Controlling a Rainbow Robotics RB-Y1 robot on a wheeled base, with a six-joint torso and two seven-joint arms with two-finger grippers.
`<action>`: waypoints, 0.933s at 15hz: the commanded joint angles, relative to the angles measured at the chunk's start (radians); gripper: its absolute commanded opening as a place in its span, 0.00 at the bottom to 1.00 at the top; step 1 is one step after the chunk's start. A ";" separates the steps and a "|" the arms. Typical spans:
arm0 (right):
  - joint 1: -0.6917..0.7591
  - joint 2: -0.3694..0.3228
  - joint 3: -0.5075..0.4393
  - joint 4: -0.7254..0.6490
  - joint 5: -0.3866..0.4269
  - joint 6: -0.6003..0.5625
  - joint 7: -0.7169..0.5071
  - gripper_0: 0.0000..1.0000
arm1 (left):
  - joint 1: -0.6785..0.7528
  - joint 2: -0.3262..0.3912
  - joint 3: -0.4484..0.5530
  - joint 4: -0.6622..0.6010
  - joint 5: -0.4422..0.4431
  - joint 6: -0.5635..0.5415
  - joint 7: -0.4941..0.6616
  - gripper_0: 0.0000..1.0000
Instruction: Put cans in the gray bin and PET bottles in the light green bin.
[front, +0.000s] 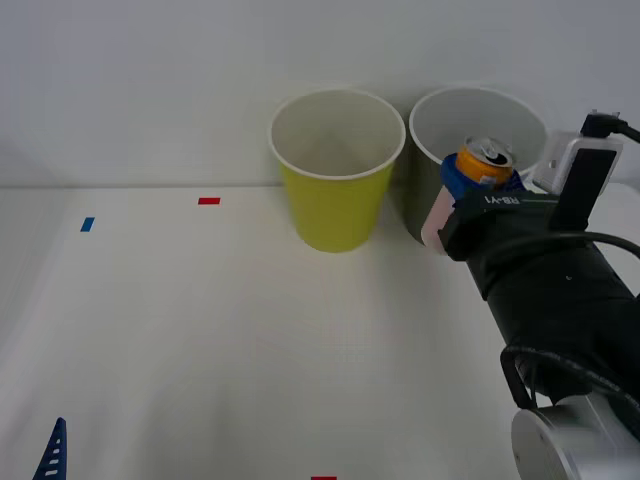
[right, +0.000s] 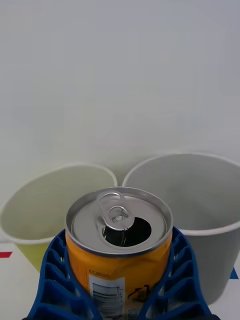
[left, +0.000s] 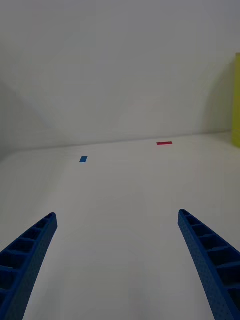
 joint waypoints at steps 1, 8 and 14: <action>-0.105 -0.008 -0.024 -0.007 0.033 0.116 -0.065 0.00 | 0.000 0.000 0.000 0.000 0.000 0.000 0.000 0.82; -0.423 0.020 -0.170 -0.007 -0.044 0.553 -0.060 0.00 | 0.000 0.000 0.000 0.000 0.000 0.000 0.000 0.82; -0.485 0.015 -0.178 -0.007 -0.050 0.610 -0.074 0.00 | 0.000 0.000 0.000 0.000 0.000 0.000 0.000 0.82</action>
